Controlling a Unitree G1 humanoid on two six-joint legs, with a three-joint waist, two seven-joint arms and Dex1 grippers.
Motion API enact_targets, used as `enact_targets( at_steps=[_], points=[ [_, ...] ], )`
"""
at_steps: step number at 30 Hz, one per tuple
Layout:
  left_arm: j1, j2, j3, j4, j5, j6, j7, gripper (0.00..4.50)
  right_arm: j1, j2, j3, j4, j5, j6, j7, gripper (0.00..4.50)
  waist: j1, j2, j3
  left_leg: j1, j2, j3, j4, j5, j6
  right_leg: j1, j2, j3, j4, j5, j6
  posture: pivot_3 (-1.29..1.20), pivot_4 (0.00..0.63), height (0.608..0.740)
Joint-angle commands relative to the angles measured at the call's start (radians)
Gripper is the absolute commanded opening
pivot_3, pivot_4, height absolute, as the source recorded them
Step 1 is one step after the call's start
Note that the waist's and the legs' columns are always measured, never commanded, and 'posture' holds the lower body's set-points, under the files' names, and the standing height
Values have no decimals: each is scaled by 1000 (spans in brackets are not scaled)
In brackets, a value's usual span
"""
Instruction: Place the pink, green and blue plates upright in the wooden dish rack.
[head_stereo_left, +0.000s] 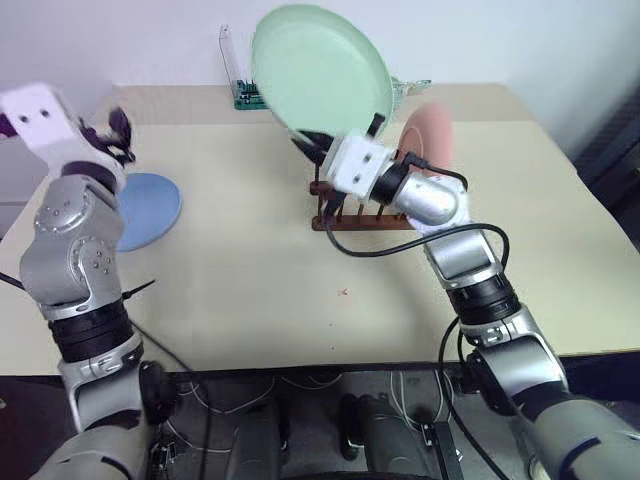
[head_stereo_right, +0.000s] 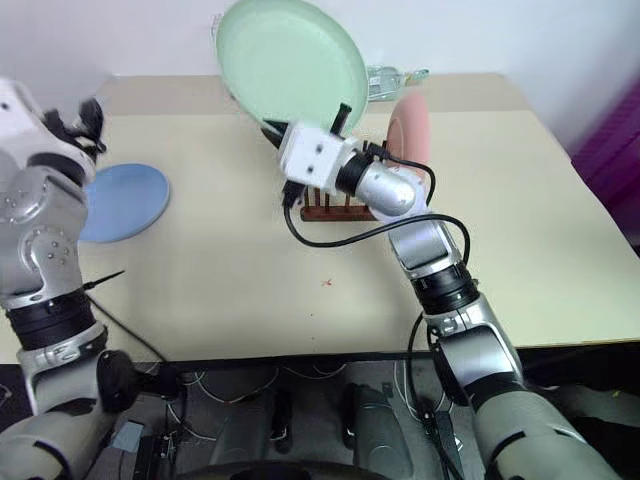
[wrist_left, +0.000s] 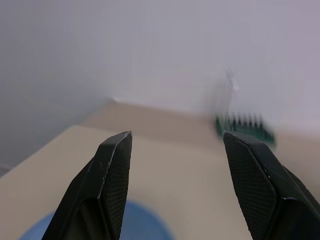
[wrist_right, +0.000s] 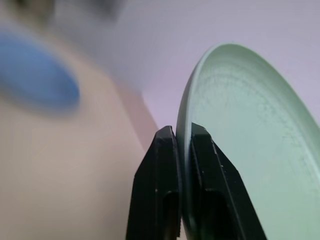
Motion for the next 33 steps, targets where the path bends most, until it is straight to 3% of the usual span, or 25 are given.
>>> enact_targets(
  at_steps=[1,7,14,31,33],
  points=[
    [44,37,-170,-56,3,-92,-225,2945,-15,71,-196,-193,401,372,-85,57,7,0,0,0,0,0,0,-1,-2,0,-1,0,-1,-2,-3,0,150,730],
    [112,-9,-301,-161,-118,-129,-477,2945,-46,139,-405,-215,763,701,-349,57,9,1,0,-1,-1,2,-3,-2,-3,-2,-9,0,-3,-2,-4,0,150,730],
    [124,-54,-403,-190,-113,-138,-566,2945,-126,186,-534,-68,838,739,-632,57,-7,3,1,-1,-1,3,-4,0,1,-3,-6,-1,-3,-2,-4,0,150,730],
    [145,-95,-424,-215,-90,-140,-552,2945,-177,184,-607,102,906,718,-807,57,-7,4,1,-1,-1,1,-3,0,1,-2,-2,-1,-3,-3,2,0,150,730],
    [142,-99,-427,-209,-81,-146,-552,2990,-188,181,-608,121,906,716,-806,755,-7,4,1,-1,-1,1,-3,0,1,-2,-2,-1,-3,-3,2,0,150,730]
  ],
)
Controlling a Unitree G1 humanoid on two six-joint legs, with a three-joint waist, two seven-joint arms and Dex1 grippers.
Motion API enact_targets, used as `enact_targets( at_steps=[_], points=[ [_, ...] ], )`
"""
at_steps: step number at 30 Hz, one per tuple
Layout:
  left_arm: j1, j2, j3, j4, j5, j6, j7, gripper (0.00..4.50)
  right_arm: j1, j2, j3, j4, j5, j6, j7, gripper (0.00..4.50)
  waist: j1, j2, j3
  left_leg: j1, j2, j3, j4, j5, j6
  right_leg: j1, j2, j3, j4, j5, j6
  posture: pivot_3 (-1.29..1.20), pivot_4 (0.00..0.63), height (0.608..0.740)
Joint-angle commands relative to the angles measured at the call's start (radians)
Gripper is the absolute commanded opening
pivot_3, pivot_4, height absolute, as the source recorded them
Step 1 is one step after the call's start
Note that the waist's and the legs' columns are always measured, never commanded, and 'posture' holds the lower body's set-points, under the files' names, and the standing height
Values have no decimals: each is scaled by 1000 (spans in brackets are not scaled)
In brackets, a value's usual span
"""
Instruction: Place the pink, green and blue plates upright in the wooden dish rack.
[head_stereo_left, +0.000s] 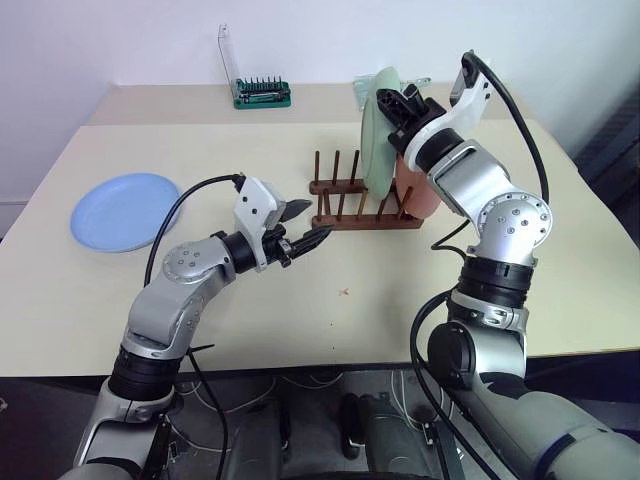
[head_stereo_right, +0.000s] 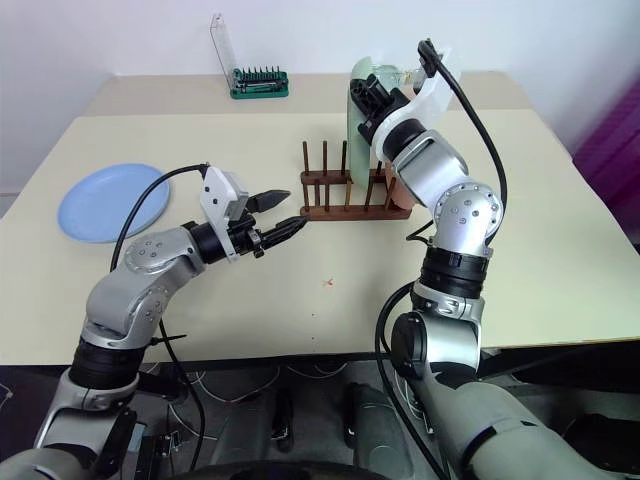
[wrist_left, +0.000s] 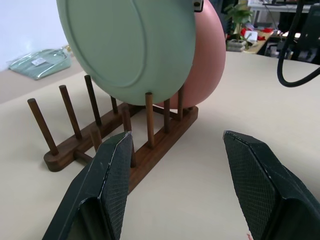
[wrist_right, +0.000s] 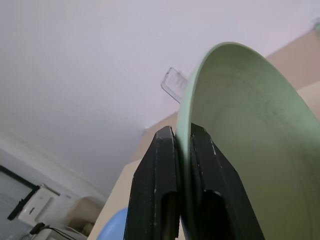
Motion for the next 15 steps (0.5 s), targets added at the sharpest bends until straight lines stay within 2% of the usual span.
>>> enact_targets(
  at_steps=[1,6,10,15],
  points=[
    [-8,-9,0,-24,15,-29,8,2990,-48,-2,-12,9,28,-25,-2,1082,0,0,0,0,0,0,0,0,0,0,0,0,0,0,0,0,150,730],
    [-9,-12,-5,-19,36,-37,17,2990,-58,-17,8,17,4,-36,9,3562,0,0,0,0,0,0,0,0,0,0,0,0,0,-1,-1,0,150,730],
    [-5,-14,-6,-20,40,-38,18,2990,-62,-45,49,-2,-33,-43,51,3562,0,1,1,0,0,0,0,0,0,0,0,0,0,-1,-1,0,150,730],
    [-8,-20,-4,-14,51,-39,25,2990,-70,-146,170,-32,-158,-80,176,3562,0,2,1,-1,0,0,0,0,0,0,0,0,0,-1,-1,0,150,730]
  ],
)
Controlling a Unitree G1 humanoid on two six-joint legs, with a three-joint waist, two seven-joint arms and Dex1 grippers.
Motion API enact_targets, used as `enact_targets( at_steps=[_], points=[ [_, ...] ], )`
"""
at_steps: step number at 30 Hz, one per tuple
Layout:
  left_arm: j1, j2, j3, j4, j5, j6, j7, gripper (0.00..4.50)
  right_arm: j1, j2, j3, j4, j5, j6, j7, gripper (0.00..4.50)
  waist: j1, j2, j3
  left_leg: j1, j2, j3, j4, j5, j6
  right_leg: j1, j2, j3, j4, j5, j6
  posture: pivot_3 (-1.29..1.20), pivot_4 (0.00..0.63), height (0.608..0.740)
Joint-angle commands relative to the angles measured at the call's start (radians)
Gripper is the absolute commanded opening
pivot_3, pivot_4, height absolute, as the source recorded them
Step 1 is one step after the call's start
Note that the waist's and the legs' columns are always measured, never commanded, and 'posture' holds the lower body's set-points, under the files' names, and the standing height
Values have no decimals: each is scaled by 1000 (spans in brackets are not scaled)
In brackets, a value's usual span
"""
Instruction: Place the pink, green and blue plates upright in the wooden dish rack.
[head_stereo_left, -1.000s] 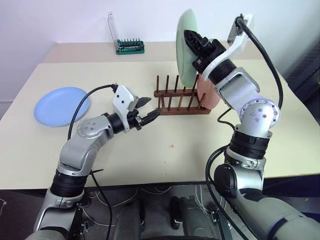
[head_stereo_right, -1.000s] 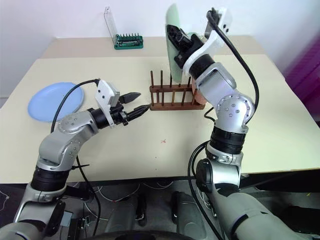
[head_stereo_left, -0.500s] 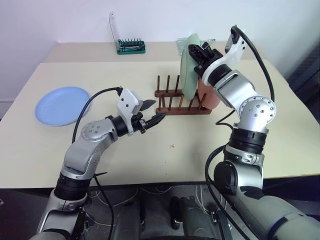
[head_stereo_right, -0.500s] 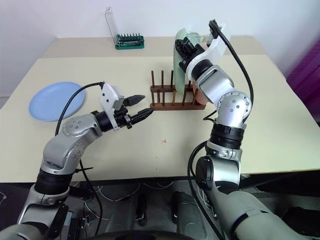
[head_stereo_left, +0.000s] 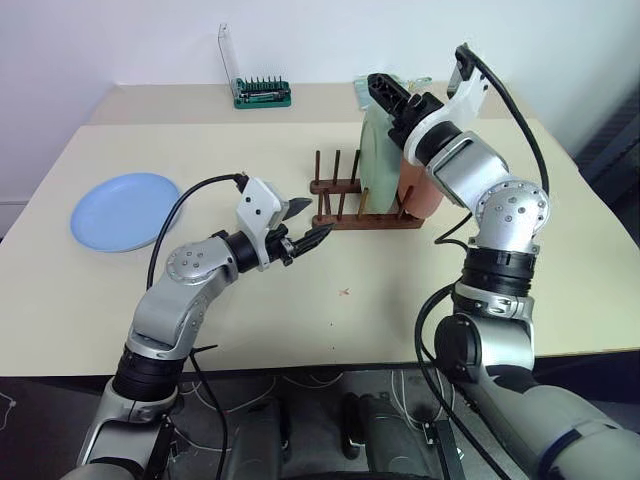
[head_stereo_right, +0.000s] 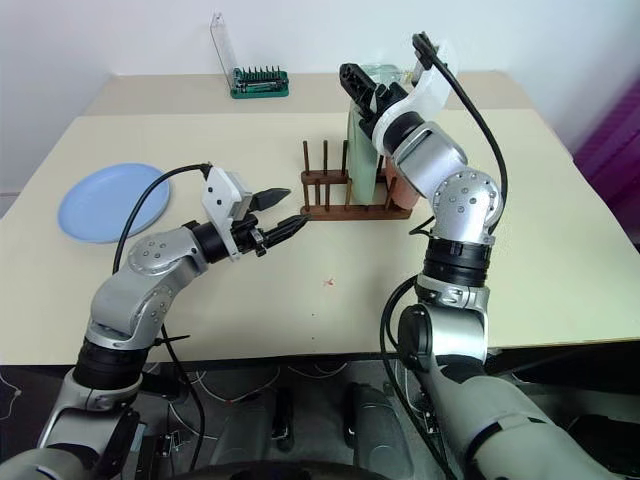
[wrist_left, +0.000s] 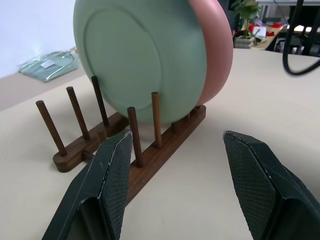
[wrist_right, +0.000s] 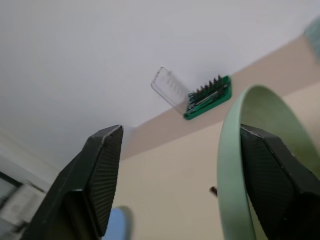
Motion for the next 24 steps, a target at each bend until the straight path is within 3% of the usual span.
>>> enact_targets(
  at_steps=[1,8,12,14,17,18,19,24],
  points=[
    [-7,-4,8,-14,7,-20,7,2990,-42,-54,68,-71,-65,-38,97,3562,0,0,0,0,0,0,0,0,0,0,0,0,0,0,0,0,150,730],
    [-2,-1,7,-21,11,-16,5,2990,-28,-59,72,-68,-98,-25,95,3562,0,0,0,0,0,0,0,0,0,0,1,0,0,0,0,0,150,730],
    [-5,-8,30,4,48,-52,47,2990,-30,-161,213,-108,-294,-177,233,3562,3,1,0,0,0,0,0,0,0,0,0,0,0,0,0,0,150,730],
    [-41,-30,80,67,102,-95,151,2990,-32,-223,320,-138,-405,-271,339,3562,2,2,1,-1,0,0,0,0,0,0,0,0,-1,-1,0,0,150,730],
    [-145,-63,278,228,136,-55,431,3812,-35,-319,527,-156,-644,-493,495,3628,-3,2,2,-1,0,-1,1,0,0,-1,0,0,-1,-1,0,0,150,730],
    [-176,-71,368,265,135,-30,541,4295,-32,-328,576,-161,-688,-553,547,3628,-8,2,2,-1,0,-1,1,0,0,-1,2,0,-1,-1,0,0,150,730],
    [-194,-76,421,283,135,-17,608,4459,-28,-328,599,-162,-709,-590,580,3628,-13,2,2,0,0,-1,1,0,1,-1,3,0,-1,0,1,0,150,730],
    [-183,-71,688,259,160,115,909,4459,8,-268,658,-152,-768,-686,660,3628,-21,2,2,1,1,-1,-2,-1,1,-1,4,0,1,1,3,0,150,730]
  ],
)
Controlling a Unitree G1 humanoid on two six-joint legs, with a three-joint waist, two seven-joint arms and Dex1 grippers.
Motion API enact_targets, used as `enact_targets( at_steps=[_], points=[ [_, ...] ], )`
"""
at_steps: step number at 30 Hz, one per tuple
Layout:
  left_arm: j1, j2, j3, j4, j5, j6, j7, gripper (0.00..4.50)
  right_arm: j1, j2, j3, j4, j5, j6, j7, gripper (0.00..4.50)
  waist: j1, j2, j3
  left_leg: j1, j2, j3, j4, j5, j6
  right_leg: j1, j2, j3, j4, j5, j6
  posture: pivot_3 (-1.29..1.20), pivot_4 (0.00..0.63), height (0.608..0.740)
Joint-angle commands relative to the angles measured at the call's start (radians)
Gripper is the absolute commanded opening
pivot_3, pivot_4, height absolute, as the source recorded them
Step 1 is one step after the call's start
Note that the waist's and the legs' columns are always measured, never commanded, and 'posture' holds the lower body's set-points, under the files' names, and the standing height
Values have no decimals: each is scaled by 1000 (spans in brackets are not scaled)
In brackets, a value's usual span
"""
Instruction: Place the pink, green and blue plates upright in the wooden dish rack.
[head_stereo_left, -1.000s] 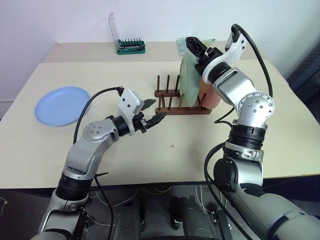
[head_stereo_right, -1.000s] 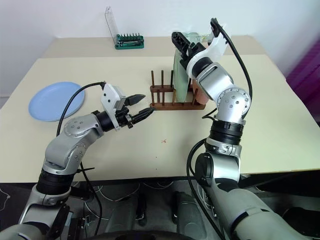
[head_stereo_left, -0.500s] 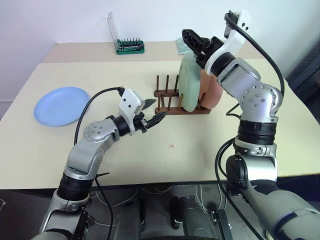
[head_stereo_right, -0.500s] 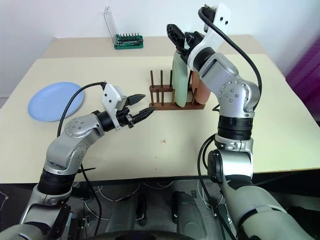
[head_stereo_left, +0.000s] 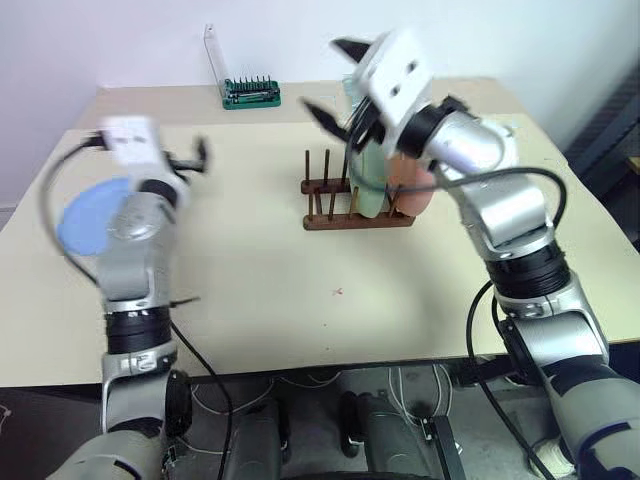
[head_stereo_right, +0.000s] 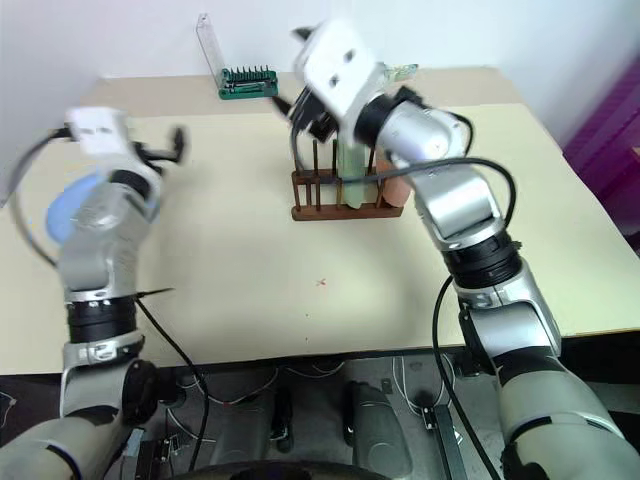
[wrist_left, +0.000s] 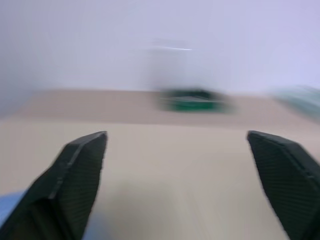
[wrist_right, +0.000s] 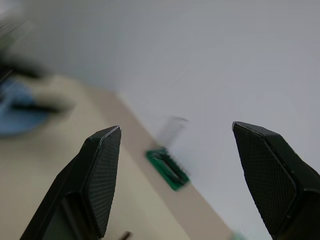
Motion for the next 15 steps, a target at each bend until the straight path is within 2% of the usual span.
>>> enact_targets(
  at_steps=[1,4,8,10,15],
  points=[
    [23,-9,188,-59,-10,97,185,4459,16,43,9,-24,-40,-66,41,3628,0,-1,0,0,0,0,0,0,0,0,0,0,0,0,0,0,150,730],
    [55,-23,251,-125,-45,201,221,4459,41,72,11,-26,-52,-75,68,3628,16,-3,1,-1,0,1,2,0,-1,1,-2,0,0,1,-1,0,150,730],
    [68,-90,369,-182,-103,306,305,4459,71,90,11,-30,-70,-84,101,3628,38,-6,0,-1,0,0,5,-1,-2,3,-5,-2,-1,0,-3,0,150,730],
    [59,-111,419,-163,-145,325,313,4459,87,94,8,-33,-81,-88,113,3628,45,-7,-1,-1,-1,0,6,-2,-4,4,-6,-2,-1,0,-4,0,150,730],
    [36,-85,439,-59,-204,348,275,4459,137,95,-3,-69,-90,-67,132,3628,45,-9,-1,-1,-1,0,5,-2,-4,3,-6,-2,-1,0,-6,0,150,730]
  ],
)
